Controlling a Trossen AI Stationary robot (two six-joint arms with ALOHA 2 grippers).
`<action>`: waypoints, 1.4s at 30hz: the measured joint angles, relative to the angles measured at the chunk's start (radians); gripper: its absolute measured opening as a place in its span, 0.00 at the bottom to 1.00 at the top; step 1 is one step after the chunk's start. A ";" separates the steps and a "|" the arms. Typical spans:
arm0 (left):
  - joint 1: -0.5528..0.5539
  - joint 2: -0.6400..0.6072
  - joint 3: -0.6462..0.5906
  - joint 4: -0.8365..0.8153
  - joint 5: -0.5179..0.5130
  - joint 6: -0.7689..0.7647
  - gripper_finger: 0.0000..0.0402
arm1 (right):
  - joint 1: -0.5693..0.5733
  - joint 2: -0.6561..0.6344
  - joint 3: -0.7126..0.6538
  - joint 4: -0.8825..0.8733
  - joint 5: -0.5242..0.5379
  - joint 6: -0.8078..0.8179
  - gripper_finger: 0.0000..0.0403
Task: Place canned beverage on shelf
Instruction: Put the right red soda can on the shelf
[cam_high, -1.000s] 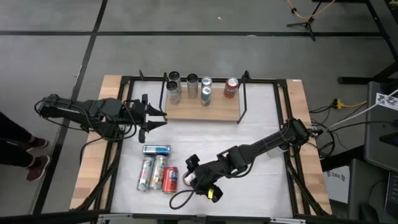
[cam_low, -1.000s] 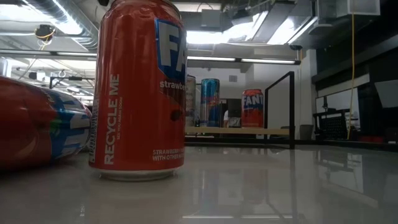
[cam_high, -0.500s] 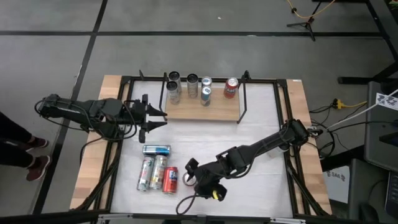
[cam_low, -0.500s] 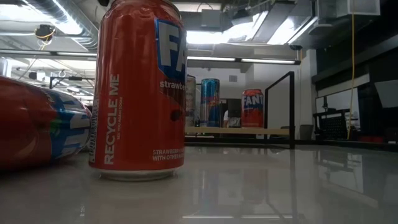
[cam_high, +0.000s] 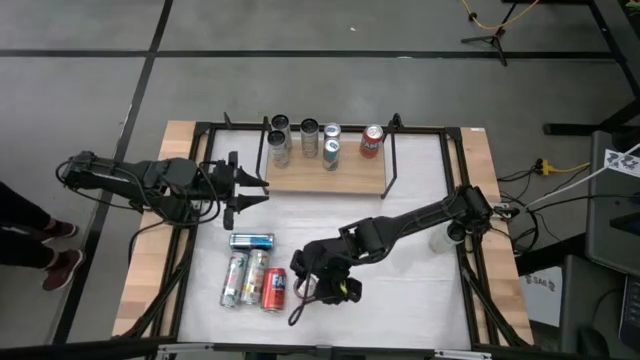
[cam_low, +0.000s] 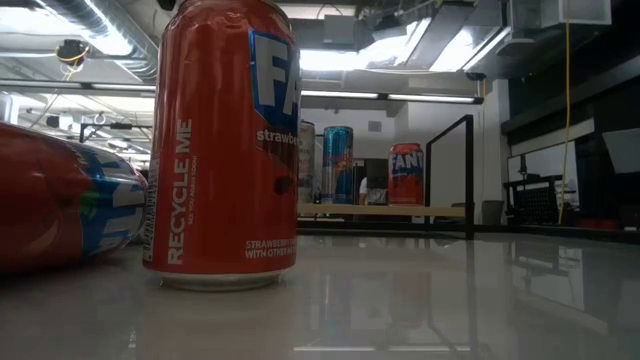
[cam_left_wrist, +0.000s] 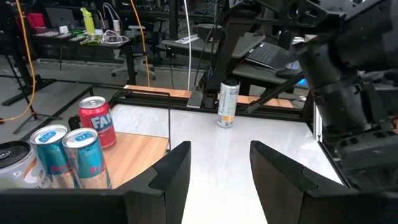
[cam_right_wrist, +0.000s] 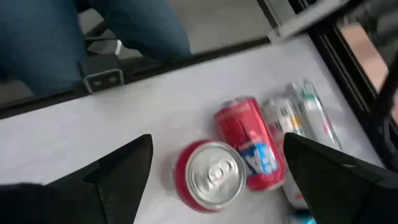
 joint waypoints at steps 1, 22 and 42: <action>0.000 0.000 0.000 -0.002 0.000 0.000 0.39 | -0.007 0.000 0.000 0.000 -0.021 -0.022 0.88; 0.000 0.000 -0.001 0.000 -0.001 -0.003 0.39 | -0.074 0.132 0.000 0.035 -0.152 -0.217 0.88; 0.000 0.000 -0.001 -0.001 -0.001 -0.003 0.39 | -0.074 0.215 0.001 0.002 -0.119 -0.206 0.88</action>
